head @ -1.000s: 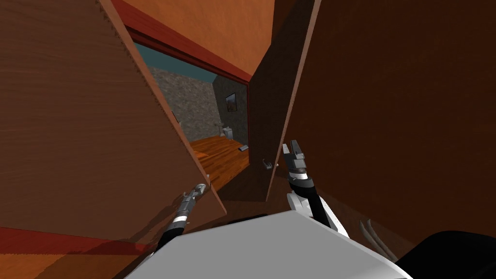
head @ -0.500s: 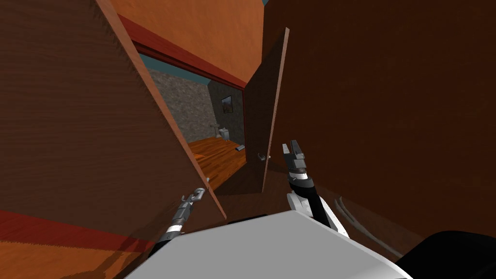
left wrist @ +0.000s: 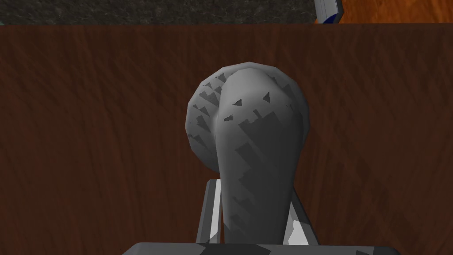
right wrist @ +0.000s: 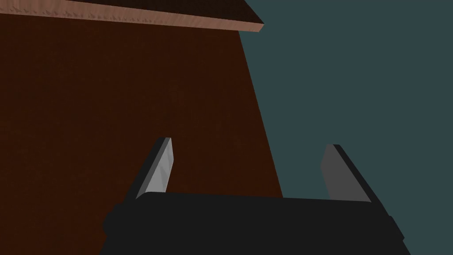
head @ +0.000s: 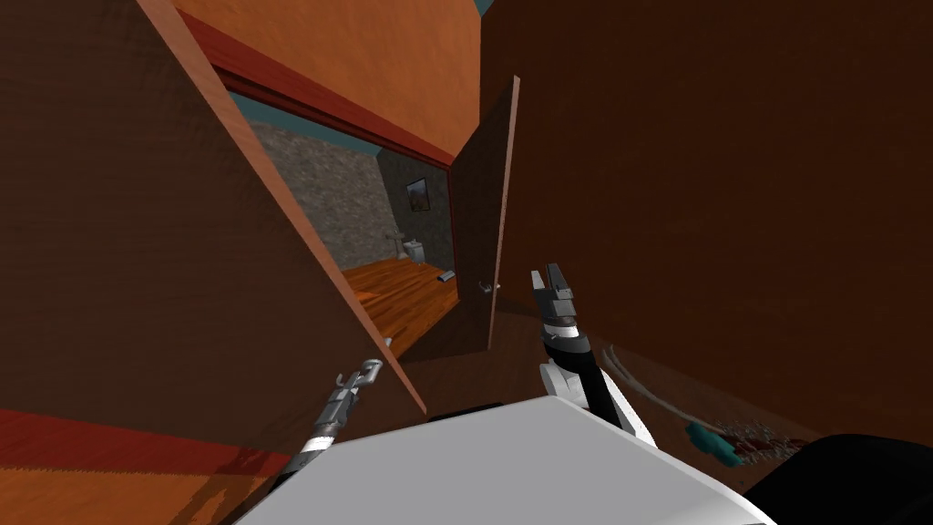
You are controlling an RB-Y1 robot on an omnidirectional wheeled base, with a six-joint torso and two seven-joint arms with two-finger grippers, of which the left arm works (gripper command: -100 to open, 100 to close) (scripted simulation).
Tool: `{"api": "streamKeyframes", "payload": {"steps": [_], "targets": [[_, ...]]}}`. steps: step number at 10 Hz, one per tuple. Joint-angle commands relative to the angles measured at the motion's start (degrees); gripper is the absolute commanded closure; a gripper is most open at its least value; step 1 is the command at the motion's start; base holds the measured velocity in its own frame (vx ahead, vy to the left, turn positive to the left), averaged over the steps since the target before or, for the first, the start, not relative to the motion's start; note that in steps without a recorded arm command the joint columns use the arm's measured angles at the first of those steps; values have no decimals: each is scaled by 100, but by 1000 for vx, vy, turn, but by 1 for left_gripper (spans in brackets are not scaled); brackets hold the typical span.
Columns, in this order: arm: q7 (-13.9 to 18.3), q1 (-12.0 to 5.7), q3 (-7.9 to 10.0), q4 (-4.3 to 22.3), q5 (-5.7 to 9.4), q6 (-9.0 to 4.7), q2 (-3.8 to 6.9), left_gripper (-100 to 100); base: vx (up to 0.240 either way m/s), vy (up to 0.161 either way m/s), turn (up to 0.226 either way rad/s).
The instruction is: Pull the door open
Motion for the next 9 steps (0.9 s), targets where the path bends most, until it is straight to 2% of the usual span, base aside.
{"api": "streamKeyframes", "payload": {"steps": [1, 3, 4, 5, 6, 7, 8, 9], "targets": [[61, 100, -88, 54, 0, -178, 45, 100, -184, 70, -179], [135, 193, -180, 101, 9, -378, 118, 100, -207, 31, -163], [152, 215, -201, 112, 11, -424, 135, 100, -170, 54, -91], [197, 272, -259, 142, 16, -548, 179, 100, -204, 31, -172], [210, 288, -275, 150, 18, -582, 192, 100, -199, 54, -117], [243, 331, -317, 172, 22, -673, 225, 100, -165, 60, -104], [211, 310, -283, 155, 26, -590, 214, 100, -72, 25, -19], [235, 271, -149, 150, -133, -516, 145, 100, -130, 35, -133]]}}
